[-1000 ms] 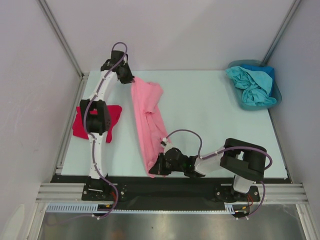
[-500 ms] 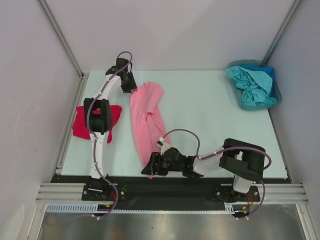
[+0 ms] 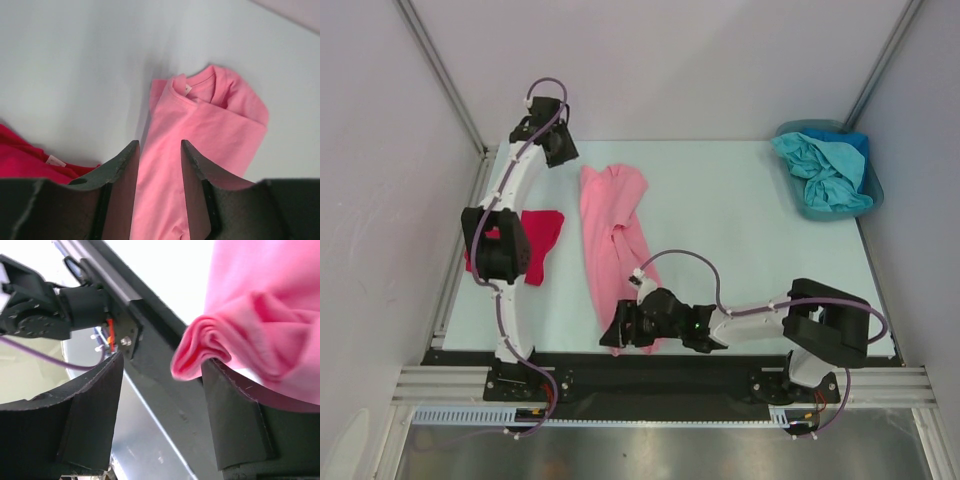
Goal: Fold and stack the t-shirts
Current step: Fold the tshirt
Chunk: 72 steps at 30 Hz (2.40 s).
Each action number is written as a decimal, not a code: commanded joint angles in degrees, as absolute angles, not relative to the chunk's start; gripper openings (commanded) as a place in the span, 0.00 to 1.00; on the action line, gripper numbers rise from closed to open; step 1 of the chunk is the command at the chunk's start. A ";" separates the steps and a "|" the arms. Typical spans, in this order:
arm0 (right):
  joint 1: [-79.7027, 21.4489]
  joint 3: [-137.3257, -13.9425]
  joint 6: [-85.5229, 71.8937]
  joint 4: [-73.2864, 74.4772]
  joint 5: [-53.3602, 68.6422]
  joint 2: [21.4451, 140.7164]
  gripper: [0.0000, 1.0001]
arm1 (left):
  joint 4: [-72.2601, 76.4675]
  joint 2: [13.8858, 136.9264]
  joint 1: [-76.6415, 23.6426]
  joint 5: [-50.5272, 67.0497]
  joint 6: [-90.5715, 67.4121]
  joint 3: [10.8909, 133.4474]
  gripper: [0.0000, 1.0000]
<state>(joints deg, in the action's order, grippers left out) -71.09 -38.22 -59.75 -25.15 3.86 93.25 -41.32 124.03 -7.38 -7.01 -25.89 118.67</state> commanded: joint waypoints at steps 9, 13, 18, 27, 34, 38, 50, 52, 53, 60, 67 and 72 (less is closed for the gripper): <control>-69.01 -48.69 -54.06 -8.80 1.67 81.93 0.69 | -40.88 113.92 -6.24 -4.66 -30.41 112.69 0.44; -53.21 -47.20 -49.84 -9.14 8.16 80.42 0.69 | -35.08 108.56 -6.33 -3.08 -32.25 101.27 0.43; -28.01 -52.18 -46.66 -17.91 20.37 89.19 0.70 | -27.34 102.59 -6.33 -0.88 -34.36 86.85 0.43; -19.60 -78.47 -47.90 -19.51 29.26 119.86 0.67 | -14.95 93.08 -6.42 3.08 -40.78 65.06 0.43; -21.09 -88.50 -47.99 -20.91 30.85 131.56 0.67 | -13.71 91.06 -6.15 0.35 -42.79 61.00 0.43; -21.80 -91.93 -49.04 -23.20 32.43 136.40 0.66 | -13.18 90.09 -6.50 2.11 -45.44 60.12 0.42; -23.46 -116.26 -54.94 -20.84 34.54 152.39 0.68 | -15.03 78.84 -6.94 4.40 -45.27 54.76 0.43; -24.25 -122.40 -54.23 -17.33 34.28 154.33 0.68 | -16.43 77.18 -7.03 3.61 -44.56 54.76 0.43; -24.43 -123.91 -54.23 -16.79 34.28 155.73 0.65 | -16.87 76.65 -6.94 3.43 -44.13 55.02 0.43; -24.79 -125.78 -52.56 -14.59 33.84 157.06 0.33 | -17.93 75.06 -6.94 3.69 -43.59 55.55 0.43; -22.85 -119.45 -50.28 -16.60 32.09 153.29 0.00 | -17.66 73.83 -7.03 4.13 -43.68 54.23 0.42; -20.05 -114.71 -49.22 -18.80 30.85 150.12 0.00 | -18.11 71.90 -7.21 3.87 -43.24 53.00 0.42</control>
